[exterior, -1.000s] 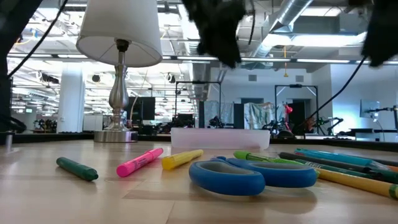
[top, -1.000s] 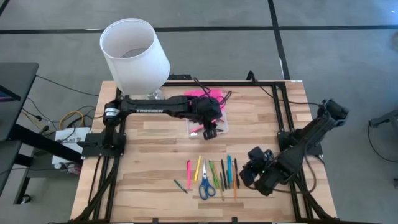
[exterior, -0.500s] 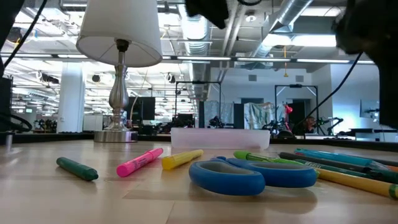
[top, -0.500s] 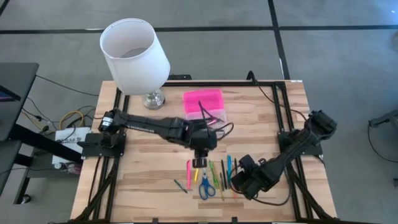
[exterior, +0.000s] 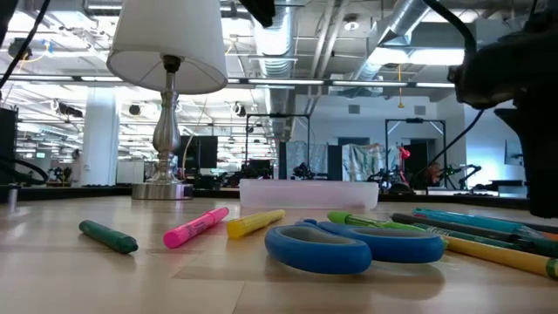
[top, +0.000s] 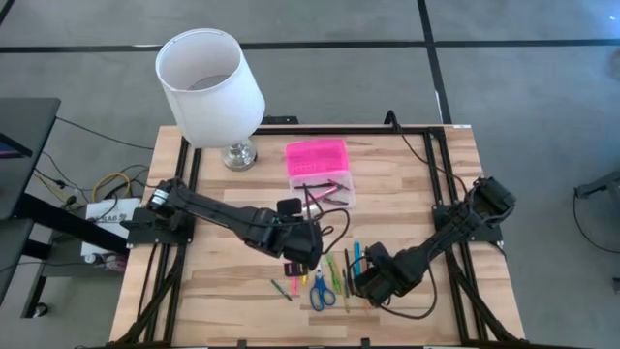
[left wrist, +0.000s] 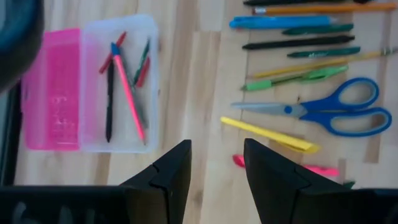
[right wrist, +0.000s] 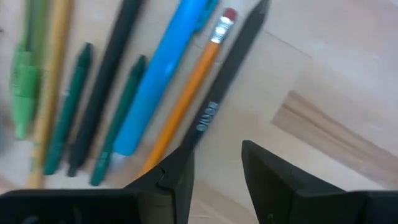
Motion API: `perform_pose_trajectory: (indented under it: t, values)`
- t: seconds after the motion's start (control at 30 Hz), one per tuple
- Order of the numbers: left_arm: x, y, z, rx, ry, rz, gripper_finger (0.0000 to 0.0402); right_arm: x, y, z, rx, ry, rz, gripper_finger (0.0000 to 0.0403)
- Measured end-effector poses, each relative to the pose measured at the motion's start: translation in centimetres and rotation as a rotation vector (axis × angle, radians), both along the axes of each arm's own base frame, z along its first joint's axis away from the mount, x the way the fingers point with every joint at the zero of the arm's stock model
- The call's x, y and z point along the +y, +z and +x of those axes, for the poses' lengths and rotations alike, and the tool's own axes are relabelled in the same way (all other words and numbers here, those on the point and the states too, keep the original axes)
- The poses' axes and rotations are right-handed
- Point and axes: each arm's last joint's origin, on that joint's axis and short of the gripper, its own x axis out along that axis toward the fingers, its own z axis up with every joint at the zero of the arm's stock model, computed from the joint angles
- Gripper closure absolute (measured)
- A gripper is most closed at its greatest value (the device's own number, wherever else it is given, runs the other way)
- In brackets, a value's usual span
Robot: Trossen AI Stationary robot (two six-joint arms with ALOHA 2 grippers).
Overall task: Pick & place school supplies into a supply box
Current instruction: Put the right black pen into the pink supply box
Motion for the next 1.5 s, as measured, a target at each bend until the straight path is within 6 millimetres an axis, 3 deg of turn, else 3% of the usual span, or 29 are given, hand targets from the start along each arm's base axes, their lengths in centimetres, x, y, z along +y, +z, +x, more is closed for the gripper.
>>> perform_pose_trajectory:
  t: [0.63,1.0,1.5]
  values:
    - [-0.9,1.6,-2.2,-0.023,0.052,0.020,0.0260,-0.5,0.0,0.9,-0.059,-0.031,0.002,0.0280]
    - [-1.1,1.8,-2.5,-0.034,0.054,0.033,0.0260,-0.5,0.0,0.8,-0.041,-0.027,-0.002,0.0304]
    - [-1.1,1.8,-2.5,-0.033,0.055,0.034,0.0260,-0.6,0.0,0.7,-0.030,-0.002,-0.012,0.0305]
